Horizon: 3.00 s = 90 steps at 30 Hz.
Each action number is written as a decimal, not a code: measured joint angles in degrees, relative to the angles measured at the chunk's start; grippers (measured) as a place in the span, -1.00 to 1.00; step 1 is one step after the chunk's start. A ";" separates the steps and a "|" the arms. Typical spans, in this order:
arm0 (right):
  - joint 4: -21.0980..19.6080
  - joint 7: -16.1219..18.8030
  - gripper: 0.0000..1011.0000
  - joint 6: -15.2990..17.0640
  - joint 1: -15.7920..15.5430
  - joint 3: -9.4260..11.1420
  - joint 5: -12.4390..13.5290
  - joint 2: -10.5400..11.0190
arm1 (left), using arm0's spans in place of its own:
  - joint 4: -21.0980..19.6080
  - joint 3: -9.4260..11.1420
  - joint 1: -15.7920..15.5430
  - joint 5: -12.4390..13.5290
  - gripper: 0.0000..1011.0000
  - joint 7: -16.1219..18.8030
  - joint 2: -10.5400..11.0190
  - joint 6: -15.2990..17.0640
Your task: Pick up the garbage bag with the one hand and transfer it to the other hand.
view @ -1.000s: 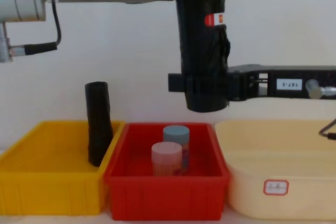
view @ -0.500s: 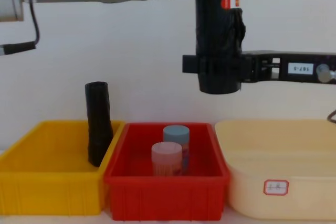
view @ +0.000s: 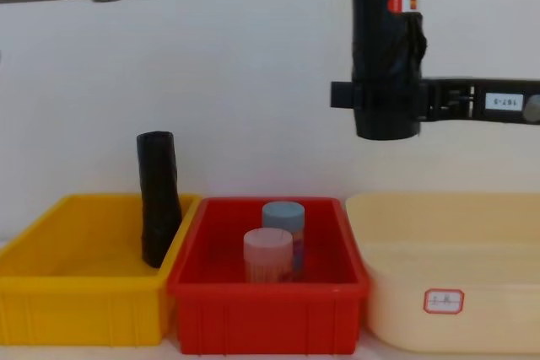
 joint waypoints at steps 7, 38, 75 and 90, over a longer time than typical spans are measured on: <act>0.18 -4.49 0.12 0.65 -0.32 0.89 -0.85 -0.07 | 0.02 -2.33 1.76 -1.24 0.98 2.66 0.57 -0.42; 7.70 -18.54 0.12 3.04 -0.84 5.80 -4.32 -2.62 | 0.48 -4.78 7.19 7.49 0.98 24.57 -1.09 -4.99; 11.21 -17.25 0.98 3.64 -0.08 6.03 -5.13 -3.04 | 1.74 -3.24 7.77 13.82 0.98 31.99 -2.58 -6.32; 11.09 -10.40 0.98 6.64 4.02 0.28 -7.12 -2.87 | 1.81 -3.17 7.80 14.06 0.98 32.28 -2.66 -6.40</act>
